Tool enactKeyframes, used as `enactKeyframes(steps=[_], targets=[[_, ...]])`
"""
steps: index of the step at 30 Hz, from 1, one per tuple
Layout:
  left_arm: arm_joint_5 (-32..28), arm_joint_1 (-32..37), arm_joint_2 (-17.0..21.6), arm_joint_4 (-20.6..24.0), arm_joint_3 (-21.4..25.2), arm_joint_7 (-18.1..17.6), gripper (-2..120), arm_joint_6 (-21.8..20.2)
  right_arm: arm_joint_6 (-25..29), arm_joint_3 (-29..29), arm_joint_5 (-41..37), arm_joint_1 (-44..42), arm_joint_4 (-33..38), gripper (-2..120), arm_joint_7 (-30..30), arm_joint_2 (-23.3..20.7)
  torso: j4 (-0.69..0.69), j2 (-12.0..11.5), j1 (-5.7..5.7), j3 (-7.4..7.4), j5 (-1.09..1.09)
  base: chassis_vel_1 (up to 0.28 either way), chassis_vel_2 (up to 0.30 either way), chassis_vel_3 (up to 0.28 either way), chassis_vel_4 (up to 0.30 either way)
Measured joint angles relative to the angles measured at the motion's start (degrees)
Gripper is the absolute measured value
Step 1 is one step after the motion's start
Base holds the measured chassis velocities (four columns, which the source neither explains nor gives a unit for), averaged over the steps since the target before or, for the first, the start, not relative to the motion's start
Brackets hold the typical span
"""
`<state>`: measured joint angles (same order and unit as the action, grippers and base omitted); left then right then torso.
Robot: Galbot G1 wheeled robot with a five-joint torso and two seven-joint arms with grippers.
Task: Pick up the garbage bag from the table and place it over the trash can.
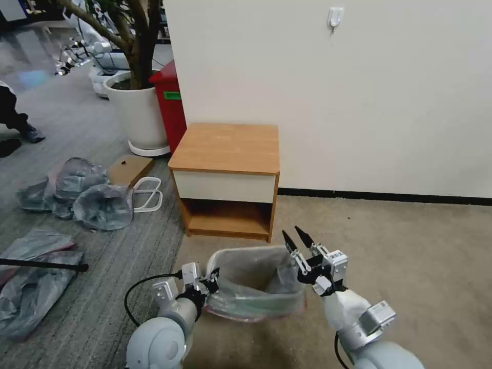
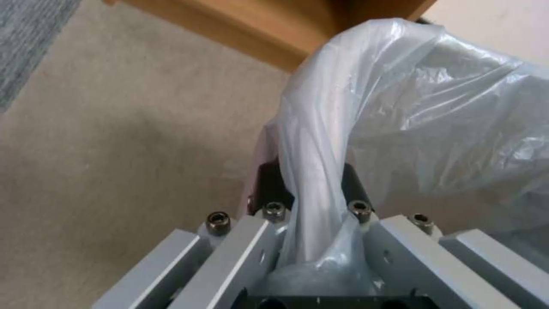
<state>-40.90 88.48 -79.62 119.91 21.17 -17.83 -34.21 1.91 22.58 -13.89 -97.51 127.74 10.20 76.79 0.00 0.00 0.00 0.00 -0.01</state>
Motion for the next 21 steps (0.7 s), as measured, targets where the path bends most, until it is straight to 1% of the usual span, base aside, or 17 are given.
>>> enactKeyframes(steps=[1, 2, 4, 7, 8, 11, 12, 15, 16, 17, 21], targets=[[0.1, 0.0, -0.1, -0.5, 0.0, 0.0, 4, 0.0, 0.3, 0.4, -0.3, -0.1, -0.2, 59, 0.6, 0.0, 0.00, 0.0, 0.00, 0.00, 0.00, 0.000, 0.000, 0.000, 0.000], [0.1, 0.0, -0.1, -0.5, 0.0, 0.0, 4, 0.0, 0.3, 0.4, -0.3, -0.1, -0.2, 59, 0.6, 0.0, 0.00, 0.0, 0.00, 0.00, 0.00, 0.000, 0.000, 0.000, 0.000], [1.5, 0.0, -0.6, -2.1, 0.0, 0.2, 4, 0.3, 0.6, 1.4, -0.9, -0.3, -0.5, 68, 2.1, 0.1, 0.00, 0.0, 0.00, 0.00, 0.00, 0.000, 0.000, 0.000, 0.000], [2.9, 0.1, -1.2, -3.4, -0.1, 1.5, 4, 1.2, 1.2, 1.7, -1.3, -0.6, -0.9, 82, 3.0, 0.2, 0.01, 0.0, 0.00, -0.01, 0.04, 0.000, 0.000, 0.000, 0.000], [2.9, 0.1, -1.2, -3.4, -0.1, 1.5, 4, 1.2, 1.2, 1.7, -1.3, -0.6, -0.9, 82, 3.0, 0.2, 0.01, 0.0, 0.00, -0.01, 0.04, 0.000, 0.000, 0.000, 0.000], [5.7, 0.1, -1.3, -4.1, -0.5, 3.7, 4, 2.3, 2.2, 1.2, -1.0, -0.8, -1.8, 96, 3.7, 0.0, 0.01, 0.0, 0.00, -0.01, 0.05, 0.000, 0.000, 0.000, 0.000], [6.1, 0.1, -1.2, -4.2, -0.6, 4.0, 4, 2.4, 2.4, 1.0, -0.8, -0.9, -2.0, 98, 3.8, 0.0, 0.01, 0.0, 0.00, -0.01, 0.04, 0.000, 0.000, 0.000, 0.000], [6.5, 0.1, -0.9, -4.1, -0.7, 4.3, 4, 2.5, 2.6, 0.5, -0.3, -1.0, -2.3, 100, 4.0, 0.1, 0.01, 0.0, 0.00, -0.01, 0.02, 0.000, 0.000, 0.000, 0.000], [6.7, 0.2, -0.8, -4.1, -0.8, 4.3, 8, 2.5, 2.7, 0.3, -0.1, -0.9, -2.4, 100, 4.1, 0.1, 0.00, 0.0, 0.00, -0.01, 0.01, 0.000, 0.000, 0.000, 0.000], [6.7, 0.2, -0.8, -4.1, -0.8, 4.3, 8, 2.5, 2.7, 0.3, -0.1, -0.9, -2.4, 100, 4.1, 0.1, 0.00, 0.0, 0.00, -0.01, 0.01, 0.000, 0.000, 0.000, 0.000], [7.4, 0.7, -0.5, -3.9, -1.0, 4.5, 24, 2.5, 2.6, -0.5, 0.3, -0.6, -2.5, 100, 4.2, 0.1, 0.00, 0.0, 0.00, -0.01, 0.00, 0.000, 0.000, 0.000, 0.000]])
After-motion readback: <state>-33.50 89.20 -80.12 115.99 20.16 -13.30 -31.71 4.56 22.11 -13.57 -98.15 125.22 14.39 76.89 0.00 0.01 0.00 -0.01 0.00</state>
